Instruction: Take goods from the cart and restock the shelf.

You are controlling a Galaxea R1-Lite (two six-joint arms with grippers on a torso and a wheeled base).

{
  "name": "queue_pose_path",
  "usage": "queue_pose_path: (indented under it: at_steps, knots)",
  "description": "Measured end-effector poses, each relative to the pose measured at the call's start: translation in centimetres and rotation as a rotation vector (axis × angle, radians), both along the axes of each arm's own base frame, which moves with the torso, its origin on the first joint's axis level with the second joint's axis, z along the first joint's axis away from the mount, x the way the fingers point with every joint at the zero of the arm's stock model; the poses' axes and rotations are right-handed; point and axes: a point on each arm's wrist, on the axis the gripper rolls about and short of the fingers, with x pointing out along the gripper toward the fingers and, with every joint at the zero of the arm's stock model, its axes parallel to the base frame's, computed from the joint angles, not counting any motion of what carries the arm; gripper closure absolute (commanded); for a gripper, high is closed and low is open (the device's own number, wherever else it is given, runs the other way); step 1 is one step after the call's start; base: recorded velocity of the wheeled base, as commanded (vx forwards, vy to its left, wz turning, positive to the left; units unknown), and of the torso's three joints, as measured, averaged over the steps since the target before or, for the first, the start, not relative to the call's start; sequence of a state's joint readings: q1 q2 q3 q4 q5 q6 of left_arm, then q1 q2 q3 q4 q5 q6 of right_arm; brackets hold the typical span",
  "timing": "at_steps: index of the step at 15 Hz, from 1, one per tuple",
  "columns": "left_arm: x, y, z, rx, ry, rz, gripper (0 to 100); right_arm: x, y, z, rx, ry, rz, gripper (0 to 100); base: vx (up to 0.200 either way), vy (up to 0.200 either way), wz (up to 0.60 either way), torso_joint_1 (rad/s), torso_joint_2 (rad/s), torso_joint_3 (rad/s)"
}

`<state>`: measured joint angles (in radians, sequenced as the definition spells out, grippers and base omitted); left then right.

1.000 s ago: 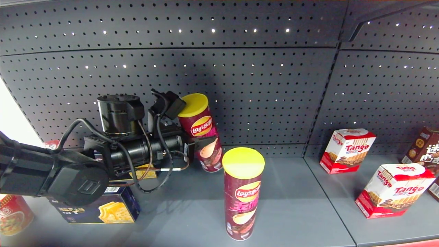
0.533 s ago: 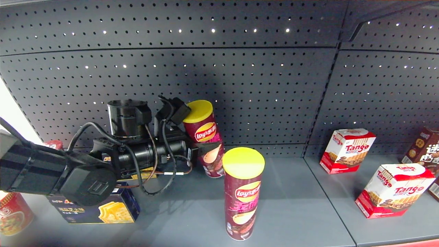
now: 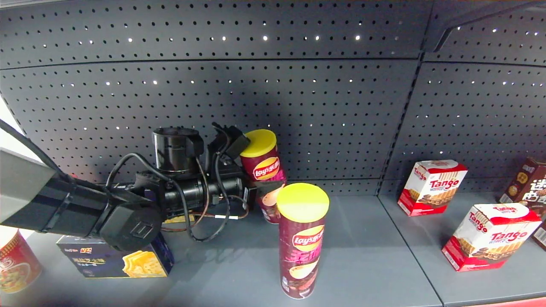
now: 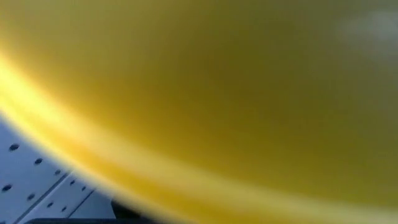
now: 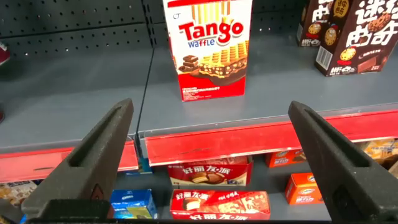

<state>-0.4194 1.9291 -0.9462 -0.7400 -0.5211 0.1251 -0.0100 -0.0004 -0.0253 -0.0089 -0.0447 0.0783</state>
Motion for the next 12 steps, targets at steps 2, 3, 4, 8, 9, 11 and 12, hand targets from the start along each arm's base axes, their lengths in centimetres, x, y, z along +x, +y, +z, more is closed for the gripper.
queue_pose_path:
  at_steps: [2, 3, 4, 8, 9, 11, 12]
  knots:
    - [0.6, -0.3, -0.1, 0.013, -0.04, -0.025, 100, 0.0, 0.0, 0.0, 0.0, 0.0, 0.0, 0, 0.0, 0.0, 0.0, 0.0, 0.0, 0.0]
    - [0.8, -0.5, -0.3, 0.015, -0.046, -0.031, 100, 0.0, 0.0, 0.0, 0.0, 0.0, 0.0, 0, 0.0, 0.0, 0.0, 0.0, 0.0, 0.0]
    - [1.1, -0.8, -0.4, 0.018, -0.057, -0.037, 100, 0.0, 0.0, 0.0, 0.0, 0.0, 0.0, 0, 0.0, 0.0, 0.0, 0.0, 0.0, 0.0]
    - [1.9, -1.4, -1.6, 0.05, -0.031, -0.048, 100, 0.0, 0.0, 0.0, 0.0, 0.0, 0.0, 0, 0.0, 0.0, 0.0, 0.0, 0.0, 0.0]
    - [1.9, -1.3, -2.2, 0.071, 0.017, -0.05, 100, 0.0, 0.0, 0.0, 0.0, 0.0, -0.001, 0, 0.0, 0.0, 0.0, 0.0, 0.0, 0.0]
    - [1.9, -1.1, -2.6, 0.089, 0.056, -0.05, 100, 0.0, 0.0, 0.0, 0.0, 0.0, 0.0, 0, 0.0, 0.0, 0.0, 0.0, 0.0, 0.0]
    - [1.9, -1.1, -2.6, 0.095, 0.075, -0.053, 100, 0.0, 0.0, 0.0, 0.0, 0.0, 0.0, 0, 0.0, 0.0, 0.0, 0.0, 0.0, 0.0]
